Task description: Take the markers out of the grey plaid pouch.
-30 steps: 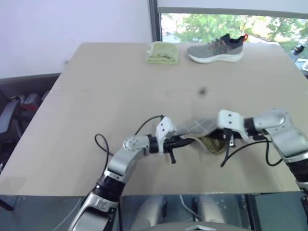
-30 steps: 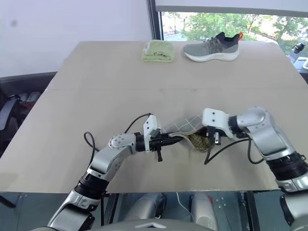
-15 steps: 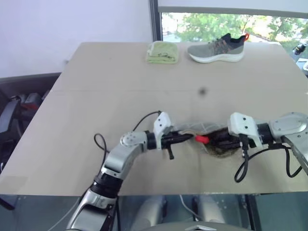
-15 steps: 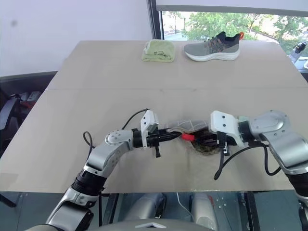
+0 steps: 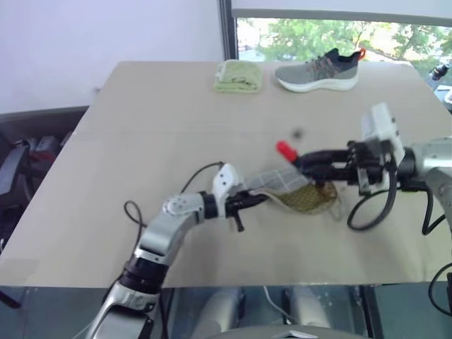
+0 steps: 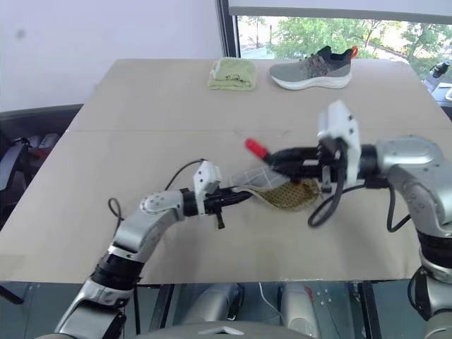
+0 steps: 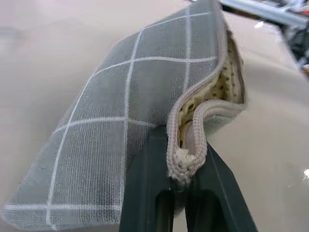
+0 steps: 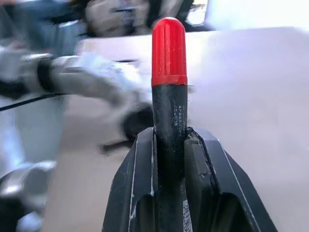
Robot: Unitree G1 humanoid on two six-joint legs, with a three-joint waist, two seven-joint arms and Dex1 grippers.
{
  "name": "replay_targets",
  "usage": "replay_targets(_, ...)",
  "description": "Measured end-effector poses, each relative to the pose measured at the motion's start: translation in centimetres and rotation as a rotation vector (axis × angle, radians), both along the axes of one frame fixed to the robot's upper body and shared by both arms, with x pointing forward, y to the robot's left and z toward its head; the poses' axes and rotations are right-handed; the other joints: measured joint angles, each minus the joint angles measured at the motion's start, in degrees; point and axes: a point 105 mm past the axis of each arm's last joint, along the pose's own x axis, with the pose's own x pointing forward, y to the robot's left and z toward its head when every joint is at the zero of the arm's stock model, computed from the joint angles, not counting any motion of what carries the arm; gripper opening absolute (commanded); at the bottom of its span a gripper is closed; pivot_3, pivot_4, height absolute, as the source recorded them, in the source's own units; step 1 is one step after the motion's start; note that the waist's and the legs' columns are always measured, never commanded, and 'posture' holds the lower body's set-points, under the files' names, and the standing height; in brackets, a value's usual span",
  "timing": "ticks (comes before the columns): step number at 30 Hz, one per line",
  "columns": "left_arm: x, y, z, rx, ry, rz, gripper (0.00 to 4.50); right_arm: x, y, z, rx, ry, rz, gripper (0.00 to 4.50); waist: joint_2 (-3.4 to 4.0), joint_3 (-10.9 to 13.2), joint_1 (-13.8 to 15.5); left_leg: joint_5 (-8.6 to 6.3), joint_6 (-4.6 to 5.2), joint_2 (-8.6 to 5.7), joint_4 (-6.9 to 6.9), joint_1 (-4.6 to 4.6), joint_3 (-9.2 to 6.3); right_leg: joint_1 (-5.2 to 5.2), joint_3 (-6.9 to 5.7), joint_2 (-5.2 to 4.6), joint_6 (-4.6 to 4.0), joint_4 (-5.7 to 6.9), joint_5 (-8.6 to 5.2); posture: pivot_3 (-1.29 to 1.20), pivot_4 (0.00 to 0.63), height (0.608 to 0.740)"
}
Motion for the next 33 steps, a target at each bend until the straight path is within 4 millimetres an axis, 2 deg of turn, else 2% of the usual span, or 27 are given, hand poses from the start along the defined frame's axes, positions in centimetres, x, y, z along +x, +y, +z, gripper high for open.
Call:
replay_targets(4, 0.4, 1.5, 1.5, -0.002, -0.076, 0.068, 0.00, 3.3, -4.5, -1.3, -0.091, 0.014, -0.254, 0.27, 0.00, 0.0, 0.0, 0.00, 0.00, 0.00, -0.05, -0.02, 0.08, -0.05, 0.04, -0.01, 0.00, -0.01, 0.00, 0.00, 0.150, 0.740)
replay_targets(5, 0.4, 1.6, 1.6, -0.003, -0.081, 0.072, 0.00, 3.6, -4.9, -1.6, -0.102, 0.021, -0.276, 0.27, 0.01, 0.0, -0.1, 0.00, 0.00, 0.00, -0.06, -0.02, 0.09, -0.06, 0.05, -0.02, 0.00, -0.01, 0.00, 0.00, 0.150, 0.740)
replay_targets(8, 0.9, 2.8, 2.0, 0.026, -0.155, 0.142, 0.00, 5.4, -7.6, -4.2, -0.201, 0.071, -0.426, 0.27, 0.03, 0.0, -0.3, 0.00, -0.01, 0.02, -0.09, -0.02, 0.18, -0.12, 0.13, 0.01, 0.00, 0.01, 0.00, 0.00, 0.150, 0.740)
replay_targets(14, 2.7, 6.5, 3.6, 0.097, -0.329, 0.345, 0.00, 6.4, -8.2, -6.8, -0.234, 0.129, -0.478, 0.27, 0.07, 0.0, -0.2, 0.00, -0.01, 0.04, -0.10, -0.03, 0.22, -0.13, 0.15, 0.03, 0.00, 0.00, 0.00, 0.00, 0.150, 0.740)
replay_targets(16, 3.5, 8.0, 3.8, 0.124, -0.367, 0.426, 0.00, 6.8, -7.8, -7.5, -0.211, 0.152, -0.483, 0.27, 0.06, 0.1, -0.2, 0.00, -0.01, 0.03, -0.09, -0.03, 0.22, -0.13, 0.15, 0.03, 0.00, 0.00, 0.00, 0.00, 0.150, 0.740)
replay_targets(18, 3.9, 8.7, 3.8, 0.142, -0.386, 0.465, 0.00, 6.9, -7.4, -8.3, -0.205, 0.174, -0.480, 0.27, 0.07, 0.1, -0.2, 0.00, -0.01, 0.02, -0.09, -0.05, 0.22, -0.14, 0.15, 0.02, 0.00, 0.00, 0.00, 0.00, 0.150, 0.740)
replay_targets(19, 4.2, 9.0, 3.9, 0.154, -0.403, 0.484, 0.00, 7.3, -7.3, -8.4, -0.188, 0.184, -0.491, 1.28, 0.07, 0.1, -0.2, 0.00, -0.01, 0.02, -0.08, -0.05, 0.21, -0.13, 0.14, 0.02, 0.00, -0.01, 0.00, 0.00, 0.150, 0.740)
replay_targets(20, 4.4, 9.1, 3.9, 0.162, -0.415, 0.496, 0.00, 7.5, -7.2, -8.6, -0.178, 0.187, -0.502, 1.62, 0.06, 0.1, -0.1, 0.00, -0.01, 0.02, -0.07, -0.08, 0.20, -0.14, 0.13, 0.03, 0.00, 0.00, 0.00, 0.00, 0.150, 0.740)
replay_targets(25, 4.9, 9.6, 3.6, 0.213, -0.453, 0.529, 0.00, 8.6, -8.3, -9.4, -0.179, 0.194, -0.586, 4.18, 0.07, 0.1, -0.2, 0.00, -0.01, 0.00, -0.09, -0.09, 0.19, -0.15, 0.12, 0.02, 0.00, -0.02, 0.00, 0.00, 0.150, 0.740)
replay_targets(26, 5.0, 9.8, 3.4, 0.225, -0.454, 0.532, 0.00, 8.7, -8.3, -9.4, -0.175, 0.187, -0.595, 4.47, 0.07, 0.1, -0.3, 0.00, -0.01, 0.01, -0.09, -0.09, 0.19, -0.16, 0.12, 0.03, 0.00, -0.01, 0.00, 0.00, 0.150, 0.740)
replay_targets(29, 5.1, 10.3, 3.0, 0.248, -0.456, 0.553, 0.00, 9.0, -8.6, -9.0, -0.150, 0.164, -0.612, 4.47, 0.08, 0.1, -0.5, 0.01, -0.01, 0.01, -0.09, -0.08, 0.19, -0.17, 0.14, 0.03, 0.00, 0.02, 0.00, 0.00, 0.150, 0.740)
replay_targets(33, 5.1, 12.0, 2.4, 0.289, -0.456, 0.609, 0.00, 8.8, -8.9, -7.6, -0.076, 0.136, -0.611, 4.47, 0.08, 0.1, -0.5, 0.00, -0.01, 0.01, -0.09, -0.08, 0.19, -0.17, 0.14, 0.03, 0.00, 0.03, 0.00, 0.00, 0.150, 0.740)
